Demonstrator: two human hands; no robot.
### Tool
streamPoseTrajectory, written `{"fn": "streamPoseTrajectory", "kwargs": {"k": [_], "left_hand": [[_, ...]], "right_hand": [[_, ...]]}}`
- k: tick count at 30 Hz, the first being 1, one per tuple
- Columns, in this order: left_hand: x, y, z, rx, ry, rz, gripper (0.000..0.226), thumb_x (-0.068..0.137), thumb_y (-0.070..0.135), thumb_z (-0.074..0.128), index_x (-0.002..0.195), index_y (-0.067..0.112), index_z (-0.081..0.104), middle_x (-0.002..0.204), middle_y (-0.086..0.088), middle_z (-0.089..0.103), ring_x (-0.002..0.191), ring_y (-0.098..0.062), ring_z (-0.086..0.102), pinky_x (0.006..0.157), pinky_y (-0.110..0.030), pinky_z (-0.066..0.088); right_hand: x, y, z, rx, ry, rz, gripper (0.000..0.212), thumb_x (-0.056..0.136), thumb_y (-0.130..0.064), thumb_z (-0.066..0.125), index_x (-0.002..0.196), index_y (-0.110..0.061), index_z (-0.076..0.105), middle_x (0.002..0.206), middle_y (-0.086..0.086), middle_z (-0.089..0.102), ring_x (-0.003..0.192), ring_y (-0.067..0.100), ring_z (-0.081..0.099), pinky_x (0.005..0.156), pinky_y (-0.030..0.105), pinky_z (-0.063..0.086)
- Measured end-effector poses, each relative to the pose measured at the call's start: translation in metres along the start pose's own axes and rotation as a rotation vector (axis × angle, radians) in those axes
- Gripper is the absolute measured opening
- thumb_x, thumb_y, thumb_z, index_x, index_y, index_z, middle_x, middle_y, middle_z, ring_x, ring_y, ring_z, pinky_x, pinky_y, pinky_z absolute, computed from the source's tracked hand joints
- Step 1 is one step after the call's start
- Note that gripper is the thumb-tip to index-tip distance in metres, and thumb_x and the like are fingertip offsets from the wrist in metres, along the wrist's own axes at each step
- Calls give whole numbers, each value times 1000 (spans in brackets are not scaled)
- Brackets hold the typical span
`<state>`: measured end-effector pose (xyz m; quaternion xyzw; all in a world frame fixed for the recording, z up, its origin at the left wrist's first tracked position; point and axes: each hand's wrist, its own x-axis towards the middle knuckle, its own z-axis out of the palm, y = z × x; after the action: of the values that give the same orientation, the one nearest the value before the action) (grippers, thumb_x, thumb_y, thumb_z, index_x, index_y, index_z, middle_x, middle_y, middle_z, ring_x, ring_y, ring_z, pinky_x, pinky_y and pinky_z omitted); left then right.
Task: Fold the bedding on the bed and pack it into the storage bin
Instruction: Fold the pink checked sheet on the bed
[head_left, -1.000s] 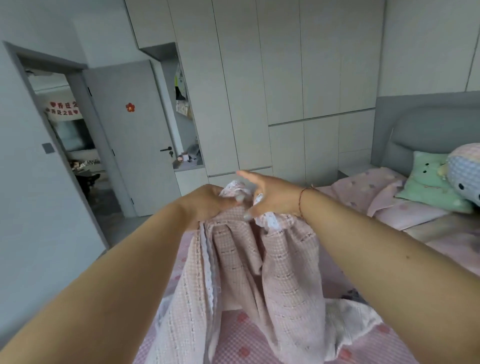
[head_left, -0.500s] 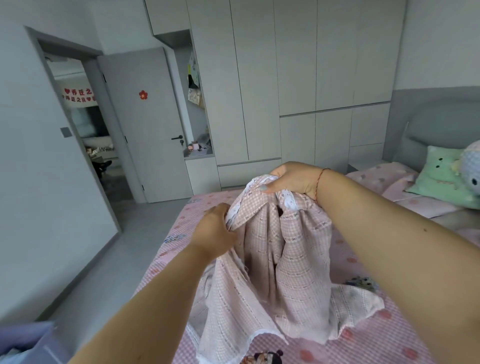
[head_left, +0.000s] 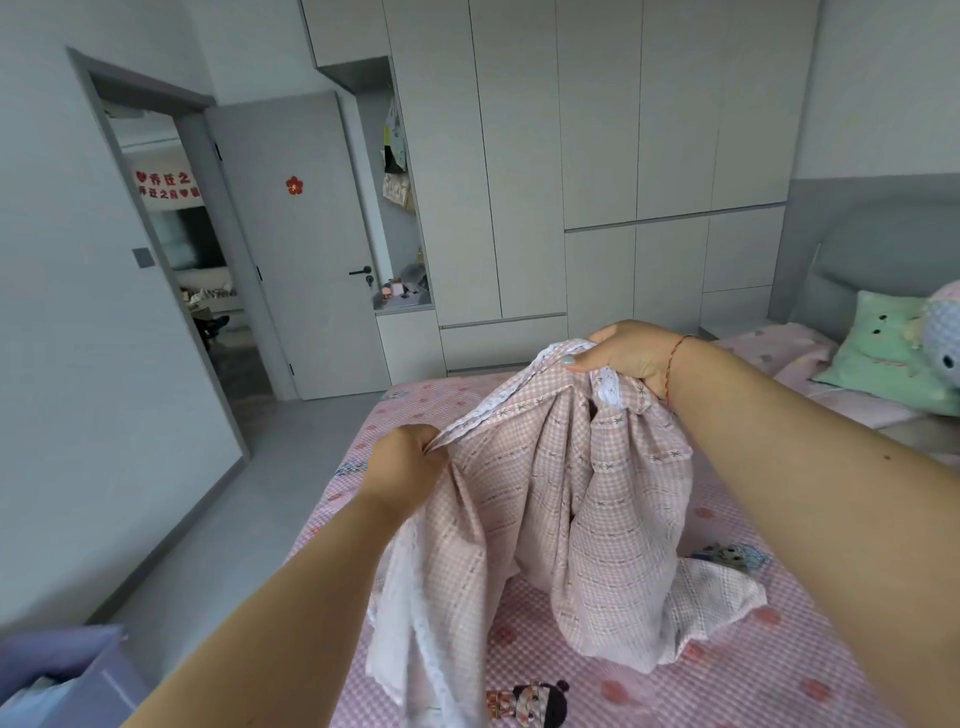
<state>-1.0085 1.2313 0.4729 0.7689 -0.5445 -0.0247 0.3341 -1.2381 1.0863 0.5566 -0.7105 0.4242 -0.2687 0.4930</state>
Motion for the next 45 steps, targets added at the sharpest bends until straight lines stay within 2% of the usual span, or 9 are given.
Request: {"fn": "streamPoseTrajectory", "kwargs": {"k": [7,13,19,22,25,30,33,37,45], "left_hand": [[2,-8,-15,28,-59,115,14,94,11,50,100,8,62,90,-6,66,84,-26,57,73,-33,45],[-5,-13,-28,-165,-255,127,40,84,45,67,63,15,51,54,14,45,51,-2,39,53,-19,34],[-15,-30,-40,-325,-583,-18,50,61,50,83,90,10,76,95,-4,75,95,-18,70,93,-29,50],[-15,-24,-30,-204,-494,-40,40,80,51,68,82,12,67,78,0,68,75,-17,63,78,-27,48],[-13,-17,-18,-79,-333,-56,38,94,46,54,75,14,51,66,-1,50,60,-17,44,59,-28,35],[-13,5,-4,-198,-128,-150,43,100,34,48,61,16,40,52,-1,43,51,-20,39,53,-28,29],[-12,17,6,-350,-122,-252,42,99,35,49,64,14,42,51,-2,43,49,-19,38,55,-28,30],[-10,27,17,-480,-115,-349,41,97,40,51,67,14,43,53,-6,41,47,-17,35,53,-30,30],[-16,26,15,20,-119,-14,26,96,22,51,75,7,55,67,-5,53,65,-23,48,55,-29,33]], "right_hand": [[7,12,-5,-17,33,24,50,78,-18,77,121,-1,57,111,8,58,103,21,55,97,35,44],[2,21,-22,40,-117,142,13,80,-12,72,80,-9,59,73,2,70,61,12,65,56,22,54],[-9,37,-29,38,-155,210,46,60,-22,85,97,-5,63,89,8,72,77,18,69,71,29,57],[-8,47,-23,-10,-20,170,67,64,-19,85,122,0,57,118,12,64,100,21,64,91,34,52],[-8,57,-15,9,181,101,28,83,-9,72,110,-3,65,104,8,62,67,6,61,57,13,50],[-12,72,-2,498,341,192,7,85,-5,68,80,-1,64,83,12,65,52,16,60,55,27,53],[-26,72,12,738,332,176,16,89,-3,60,73,-4,60,54,6,63,46,15,60,43,23,51],[-51,68,31,895,299,84,11,90,-1,57,84,-8,62,75,6,60,63,16,58,59,28,53],[-80,100,55,743,238,192,20,87,11,53,85,-6,64,79,11,61,68,22,57,67,31,50]]}}
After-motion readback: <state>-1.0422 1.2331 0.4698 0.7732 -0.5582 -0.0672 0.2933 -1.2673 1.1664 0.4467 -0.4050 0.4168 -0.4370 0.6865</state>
